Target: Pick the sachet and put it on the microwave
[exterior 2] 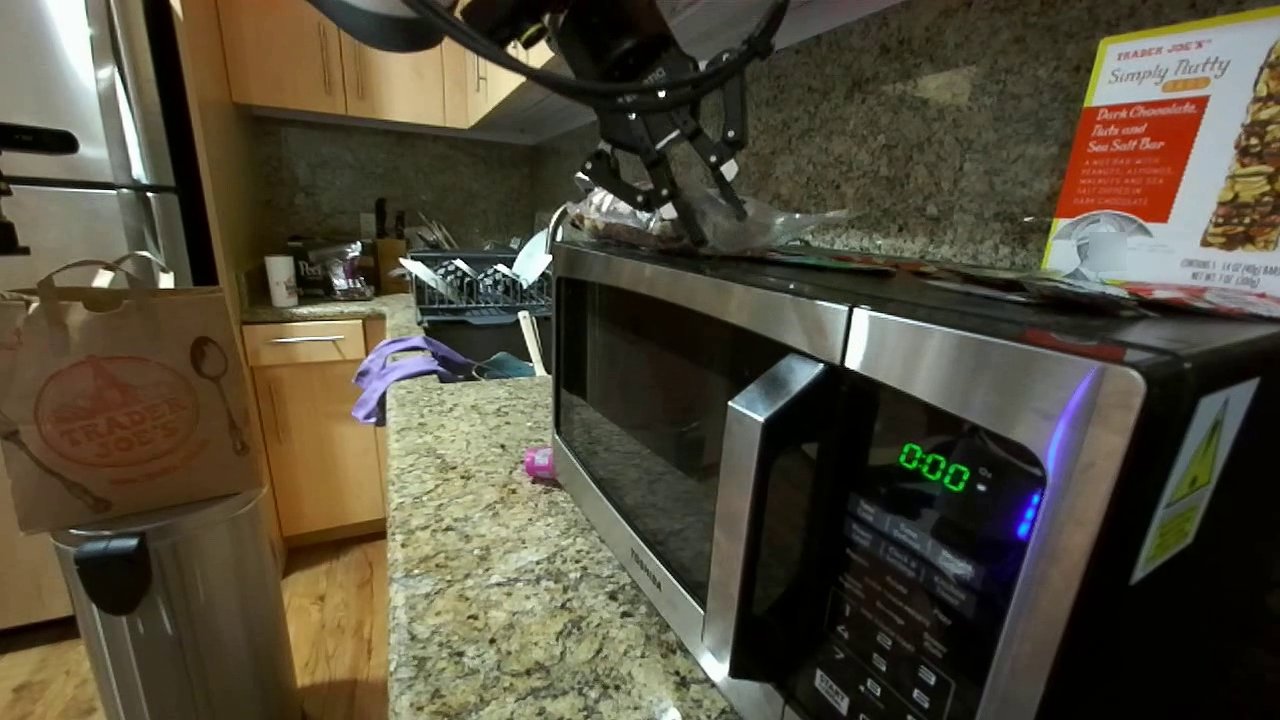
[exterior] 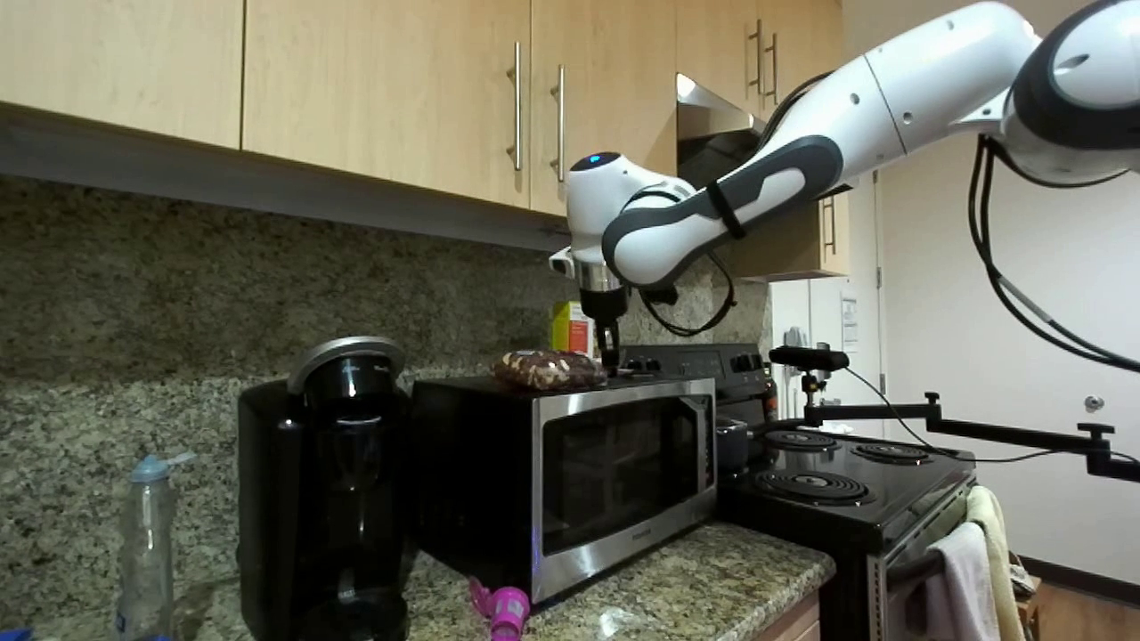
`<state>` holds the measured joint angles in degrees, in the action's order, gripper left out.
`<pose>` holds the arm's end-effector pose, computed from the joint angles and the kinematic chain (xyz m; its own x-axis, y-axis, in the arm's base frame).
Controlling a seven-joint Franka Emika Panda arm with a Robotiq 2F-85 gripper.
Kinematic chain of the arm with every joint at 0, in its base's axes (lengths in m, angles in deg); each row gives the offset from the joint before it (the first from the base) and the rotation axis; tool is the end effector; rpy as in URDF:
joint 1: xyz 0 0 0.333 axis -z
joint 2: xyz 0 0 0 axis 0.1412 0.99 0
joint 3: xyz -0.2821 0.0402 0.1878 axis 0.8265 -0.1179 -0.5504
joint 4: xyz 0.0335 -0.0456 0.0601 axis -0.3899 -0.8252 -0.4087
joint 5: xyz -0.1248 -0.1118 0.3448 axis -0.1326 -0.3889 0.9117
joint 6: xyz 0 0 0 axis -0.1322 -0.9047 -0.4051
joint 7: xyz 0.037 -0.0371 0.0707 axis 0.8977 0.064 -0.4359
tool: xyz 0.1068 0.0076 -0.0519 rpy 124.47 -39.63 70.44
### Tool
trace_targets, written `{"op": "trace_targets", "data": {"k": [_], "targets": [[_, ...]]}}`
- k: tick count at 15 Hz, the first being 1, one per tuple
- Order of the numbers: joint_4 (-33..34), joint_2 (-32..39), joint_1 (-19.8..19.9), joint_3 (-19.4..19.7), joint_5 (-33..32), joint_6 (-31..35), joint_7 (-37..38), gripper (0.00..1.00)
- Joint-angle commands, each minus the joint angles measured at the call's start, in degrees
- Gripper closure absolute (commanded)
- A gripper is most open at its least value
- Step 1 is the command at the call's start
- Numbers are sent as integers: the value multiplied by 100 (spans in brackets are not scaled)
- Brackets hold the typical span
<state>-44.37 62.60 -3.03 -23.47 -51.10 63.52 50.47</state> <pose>0.6016 -0.1474 0.5588 0.9125 0.4053 -0.0547 0.3575 -0.7254 0.5883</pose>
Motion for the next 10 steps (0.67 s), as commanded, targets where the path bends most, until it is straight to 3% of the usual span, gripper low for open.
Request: {"op": "trace_targets", "data": {"k": [1, 6, 10], "targets": [[-380, -507, 221, 53, 917, 388, -524, 36], [-895, -1434, 313, 303, 1325, 517, -851, 4], [-1297, -2041, 128, 582, 2171, 455, -2221, 0]]}}
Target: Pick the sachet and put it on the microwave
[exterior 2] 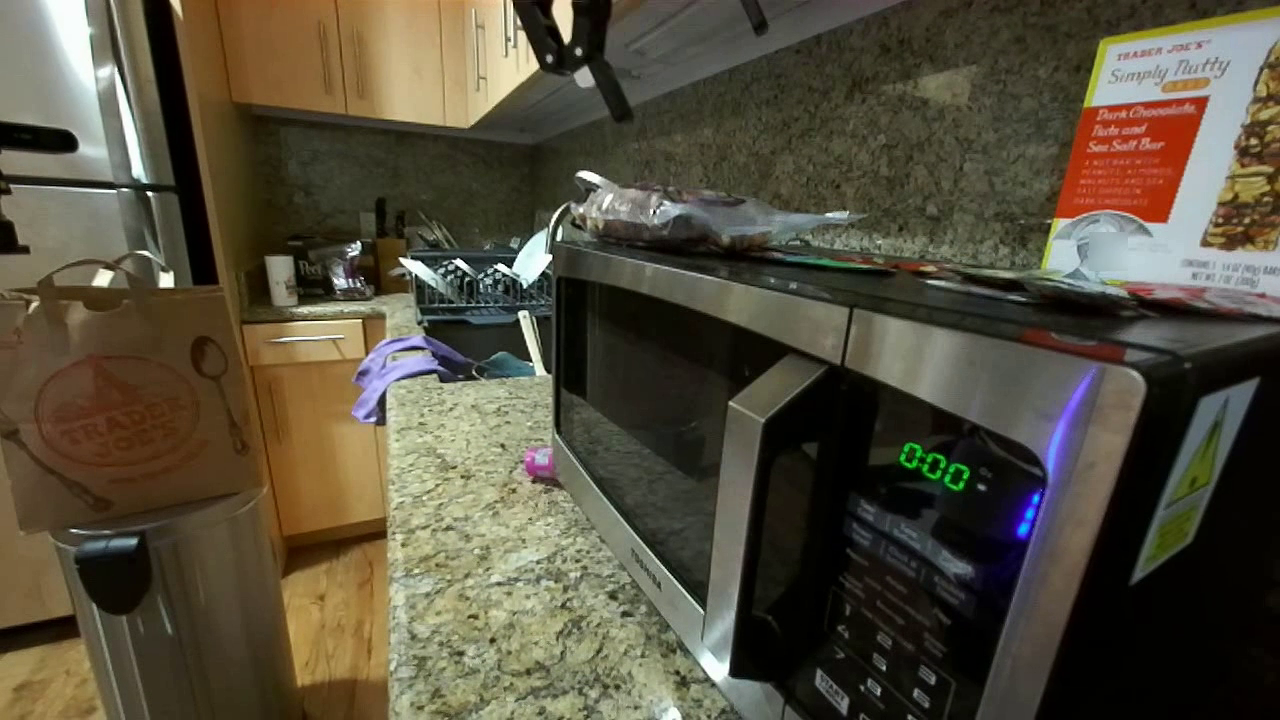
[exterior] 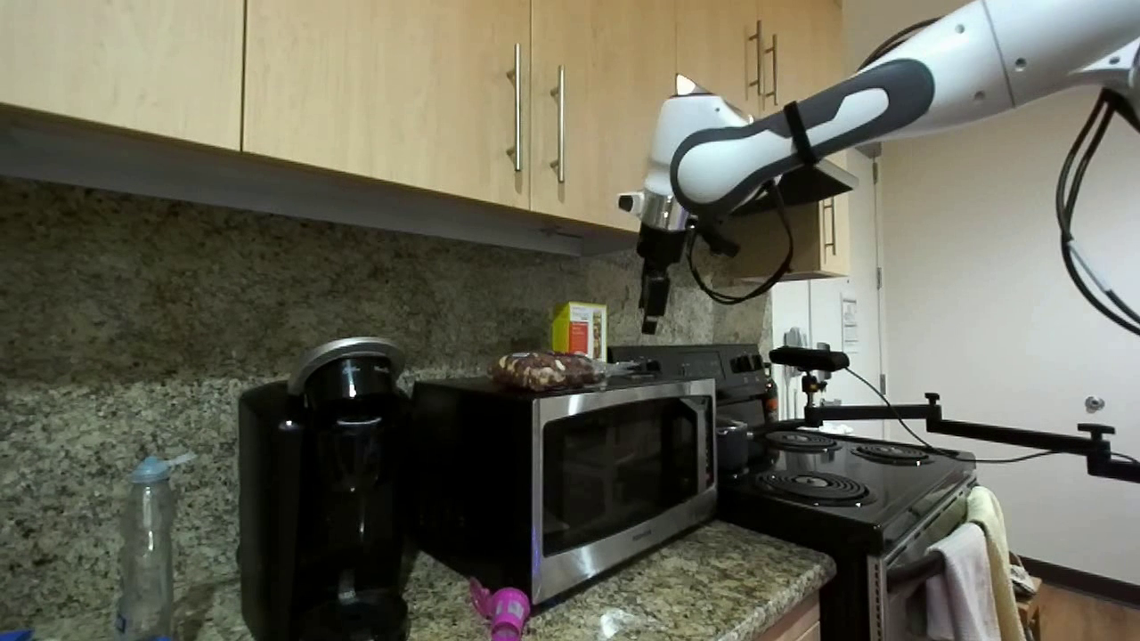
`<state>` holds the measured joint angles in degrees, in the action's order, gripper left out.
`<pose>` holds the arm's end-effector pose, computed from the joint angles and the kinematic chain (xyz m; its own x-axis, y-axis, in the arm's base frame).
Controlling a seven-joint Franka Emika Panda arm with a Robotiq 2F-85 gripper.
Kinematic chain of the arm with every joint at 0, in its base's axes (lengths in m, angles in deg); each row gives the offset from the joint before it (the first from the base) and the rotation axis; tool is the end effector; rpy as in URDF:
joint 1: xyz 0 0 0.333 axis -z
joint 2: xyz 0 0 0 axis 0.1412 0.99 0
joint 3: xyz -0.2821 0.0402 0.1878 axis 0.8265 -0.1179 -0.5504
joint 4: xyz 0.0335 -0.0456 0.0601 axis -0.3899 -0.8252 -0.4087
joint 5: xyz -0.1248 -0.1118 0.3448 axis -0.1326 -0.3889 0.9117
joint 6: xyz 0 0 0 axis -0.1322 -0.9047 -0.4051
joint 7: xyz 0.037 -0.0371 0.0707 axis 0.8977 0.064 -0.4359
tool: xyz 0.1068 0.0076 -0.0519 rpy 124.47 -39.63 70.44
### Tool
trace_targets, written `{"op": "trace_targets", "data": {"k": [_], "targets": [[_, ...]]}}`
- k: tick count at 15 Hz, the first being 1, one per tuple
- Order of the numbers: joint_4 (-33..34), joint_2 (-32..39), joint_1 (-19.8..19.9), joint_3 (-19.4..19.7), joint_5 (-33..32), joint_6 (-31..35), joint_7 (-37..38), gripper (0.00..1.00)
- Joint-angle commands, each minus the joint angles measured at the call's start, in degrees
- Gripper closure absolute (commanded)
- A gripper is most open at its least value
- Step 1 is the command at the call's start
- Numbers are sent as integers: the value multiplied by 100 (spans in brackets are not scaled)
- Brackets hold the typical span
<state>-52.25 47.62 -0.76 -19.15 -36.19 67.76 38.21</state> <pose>0.5110 -0.1865 0.6401 0.8855 0.4353 0.1624 0.3089 -0.8127 0.4941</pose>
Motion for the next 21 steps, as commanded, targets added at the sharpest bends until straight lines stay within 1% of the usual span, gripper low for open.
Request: {"op": "trace_targets", "data": {"k": [1, 3, 5, 6, 8, 10, 11, 12, 13, 14, 15, 16, 19, 21], "targets": [[-693, -740, -149, 191, 911, -110, -1286, 0], [-1122, -1074, -239, 245, 1251, -314, -1788, 0], [-1601, -1404, -312, 279, 1423, -701, -2113, 0], [-1883, -1627, -317, 276, 1453, -771, -2129, 0], [-2413, -2031, -284, 278, 1483, -899, -1908, 0], [-2823, -2354, -189, 222, 1465, -1181, -1446, 0], [-2965, -2528, -157, 224, 1600, -1379, -1116, 0], [-3135, -2697, -153, 245, 1687, -1327, -860, 0], [-3219, -2808, -170, 262, 1768, -1284, -621, 0], [-3263, -2926, -289, 336, 1793, -1108, -768, 0], [-3263, -2970, -439, 403, 1708, -870, -1140, 0], [-3110, -2734, -343, 371, 1585, -1166, -901, 0], [-3158, -2925, -460, 400, 1594, -1025, -930, 0], [-2950, -2812, -235, 167, 1532, -1391, -131, 0]]}}
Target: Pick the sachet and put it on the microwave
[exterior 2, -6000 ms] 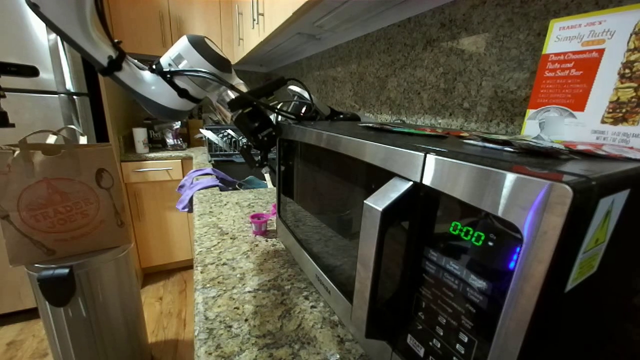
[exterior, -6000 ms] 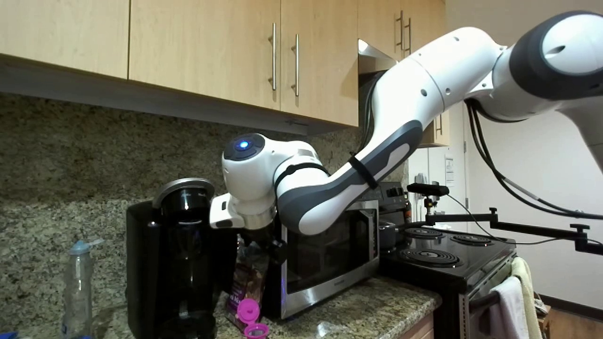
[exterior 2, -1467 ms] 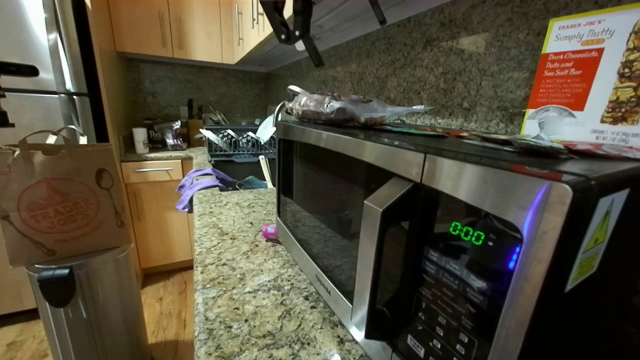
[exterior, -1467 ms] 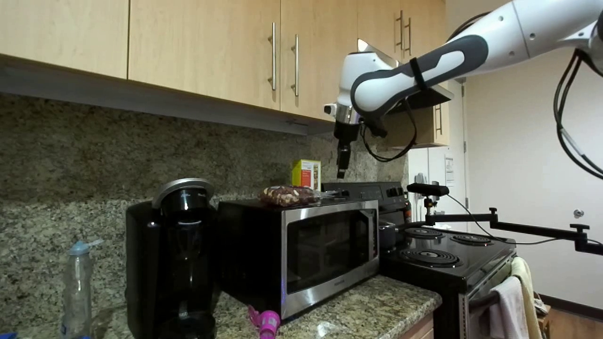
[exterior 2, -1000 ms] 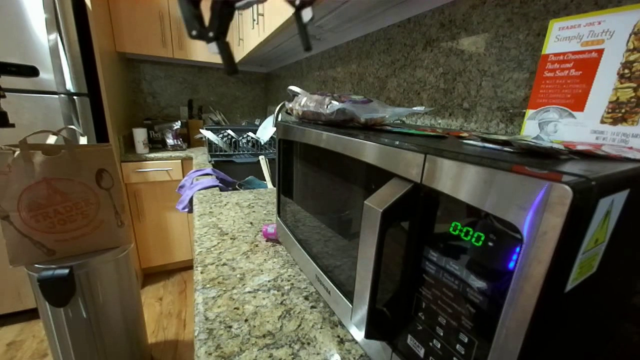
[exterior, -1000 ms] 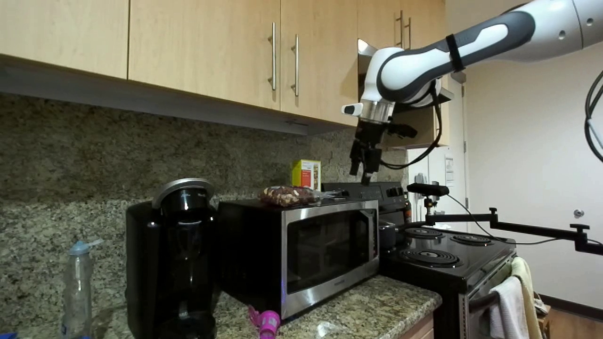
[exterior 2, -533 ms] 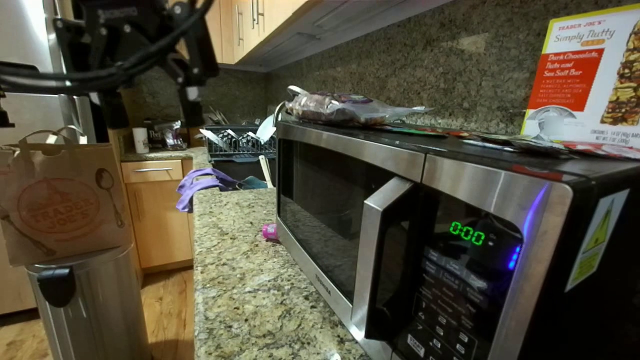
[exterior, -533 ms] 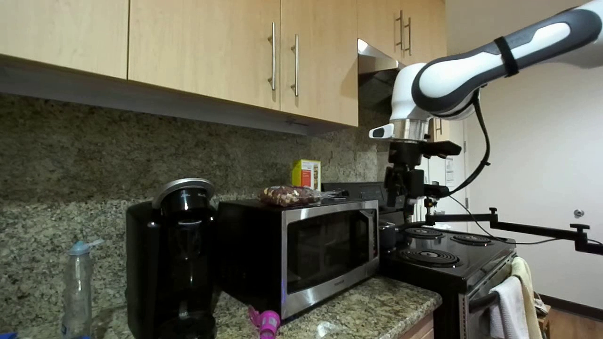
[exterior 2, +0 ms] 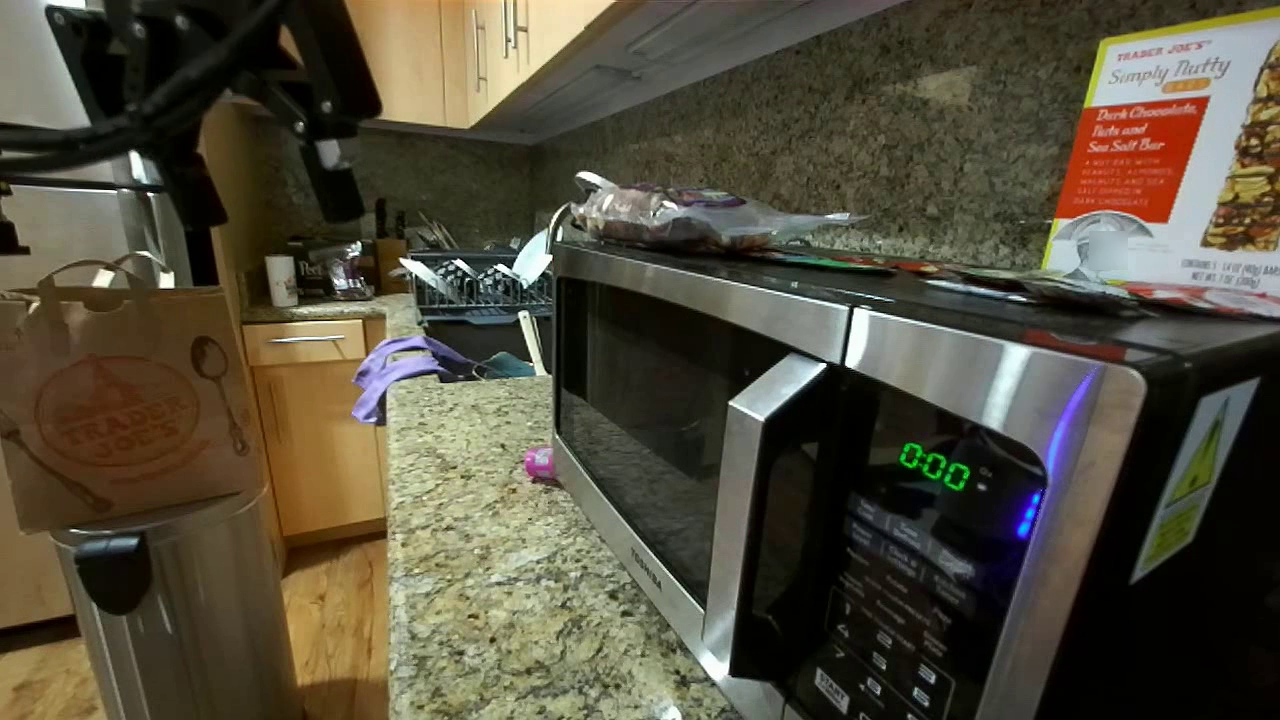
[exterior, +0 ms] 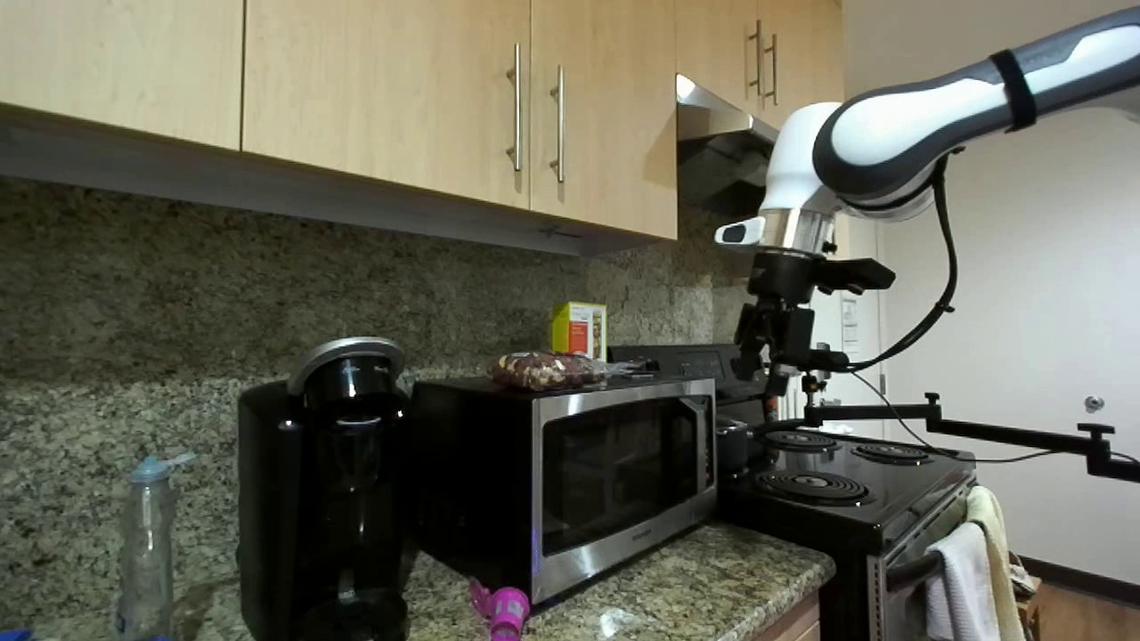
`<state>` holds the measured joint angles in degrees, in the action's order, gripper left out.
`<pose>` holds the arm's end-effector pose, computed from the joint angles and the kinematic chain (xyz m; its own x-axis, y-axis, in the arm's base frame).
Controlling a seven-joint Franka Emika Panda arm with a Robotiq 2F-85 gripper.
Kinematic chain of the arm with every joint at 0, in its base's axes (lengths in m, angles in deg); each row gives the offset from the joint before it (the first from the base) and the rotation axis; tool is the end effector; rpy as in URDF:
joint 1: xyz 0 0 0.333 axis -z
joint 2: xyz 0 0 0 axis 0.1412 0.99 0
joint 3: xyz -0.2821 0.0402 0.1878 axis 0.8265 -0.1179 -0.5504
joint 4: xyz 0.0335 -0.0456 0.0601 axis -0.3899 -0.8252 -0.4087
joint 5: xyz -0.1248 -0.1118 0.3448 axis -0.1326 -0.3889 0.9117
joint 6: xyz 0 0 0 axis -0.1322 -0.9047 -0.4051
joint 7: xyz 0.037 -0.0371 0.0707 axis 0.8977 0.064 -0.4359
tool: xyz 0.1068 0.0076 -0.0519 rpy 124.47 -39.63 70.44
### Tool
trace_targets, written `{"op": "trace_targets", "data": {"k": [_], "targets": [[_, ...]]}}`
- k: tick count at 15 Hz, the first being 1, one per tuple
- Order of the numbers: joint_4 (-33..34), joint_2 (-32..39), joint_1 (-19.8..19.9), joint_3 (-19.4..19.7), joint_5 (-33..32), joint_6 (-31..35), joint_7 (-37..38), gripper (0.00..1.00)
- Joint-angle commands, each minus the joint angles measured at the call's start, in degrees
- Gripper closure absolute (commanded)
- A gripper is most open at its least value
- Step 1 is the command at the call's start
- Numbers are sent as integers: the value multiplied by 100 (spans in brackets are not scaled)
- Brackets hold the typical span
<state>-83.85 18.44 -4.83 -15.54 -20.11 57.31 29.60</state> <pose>0.3331 -0.1247 0.5565 0.8560 0.4734 0.2077 0.4642 -0.8807 0.0943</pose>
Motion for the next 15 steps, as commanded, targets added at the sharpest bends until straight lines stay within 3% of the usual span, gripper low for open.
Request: {"op": "trace_targets", "data": {"k": [1, 15], "targets": [[193, 43, 235, -254, -134, -446, 1052, 0], [397, 609, 739, -640, -13, -1384, 4842, 0]]}}
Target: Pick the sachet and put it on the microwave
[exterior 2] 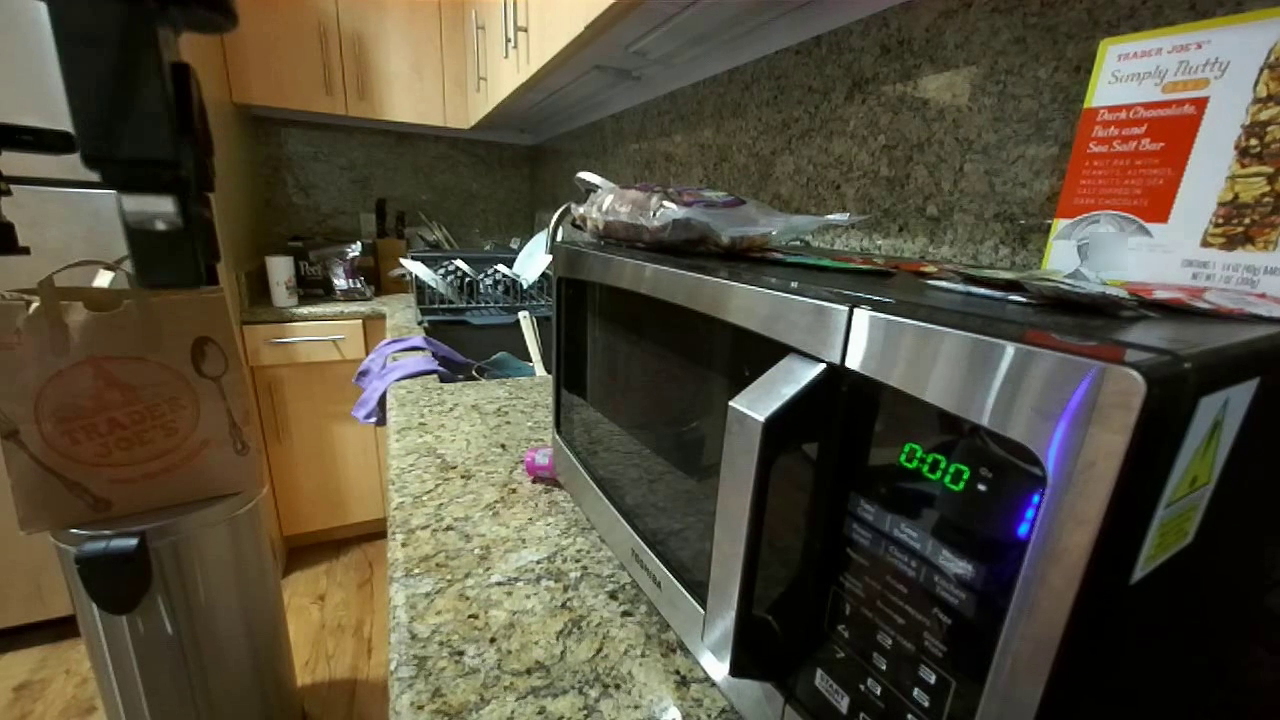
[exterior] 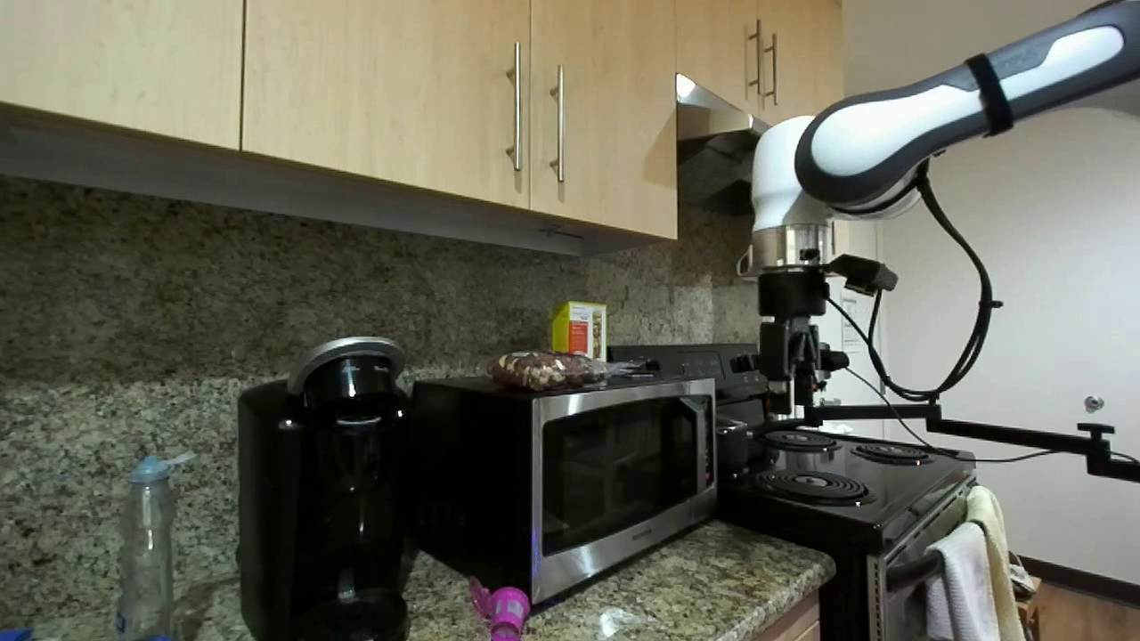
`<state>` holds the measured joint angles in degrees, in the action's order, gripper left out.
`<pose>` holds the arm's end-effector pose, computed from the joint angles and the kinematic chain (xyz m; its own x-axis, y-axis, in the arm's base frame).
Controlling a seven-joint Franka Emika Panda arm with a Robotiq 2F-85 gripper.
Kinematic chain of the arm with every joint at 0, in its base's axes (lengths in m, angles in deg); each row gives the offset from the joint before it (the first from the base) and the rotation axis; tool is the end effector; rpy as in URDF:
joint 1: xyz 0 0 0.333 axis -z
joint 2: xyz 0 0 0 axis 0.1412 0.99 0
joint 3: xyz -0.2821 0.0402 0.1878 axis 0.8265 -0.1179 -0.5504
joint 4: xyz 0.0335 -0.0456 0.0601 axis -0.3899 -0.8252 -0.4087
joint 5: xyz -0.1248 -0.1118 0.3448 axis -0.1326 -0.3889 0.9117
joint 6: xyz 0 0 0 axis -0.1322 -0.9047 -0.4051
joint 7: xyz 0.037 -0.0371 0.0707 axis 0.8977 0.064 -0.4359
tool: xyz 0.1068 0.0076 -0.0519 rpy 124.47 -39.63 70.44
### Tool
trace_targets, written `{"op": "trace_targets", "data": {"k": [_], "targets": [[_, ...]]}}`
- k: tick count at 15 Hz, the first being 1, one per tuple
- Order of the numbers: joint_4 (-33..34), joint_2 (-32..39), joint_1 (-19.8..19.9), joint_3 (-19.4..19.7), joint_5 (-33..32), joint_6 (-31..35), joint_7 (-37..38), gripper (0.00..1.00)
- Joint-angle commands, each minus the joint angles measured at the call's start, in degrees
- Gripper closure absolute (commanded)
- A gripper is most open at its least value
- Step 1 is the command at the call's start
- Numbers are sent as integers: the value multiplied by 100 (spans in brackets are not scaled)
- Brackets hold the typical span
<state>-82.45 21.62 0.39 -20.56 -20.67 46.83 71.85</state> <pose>0.3265 -0.1191 0.5354 0.9671 -0.2542 0.0135 -0.2542 -0.9671 0.0003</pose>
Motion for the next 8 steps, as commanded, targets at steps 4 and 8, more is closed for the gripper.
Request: {"op": "trace_targets", "data": {"k": [4, 8], "targets": [[473, 668, 261, -22, 421, -801, 1134, 0], [316, 566, 256, -32, 291, -597, 995, 0]]}}
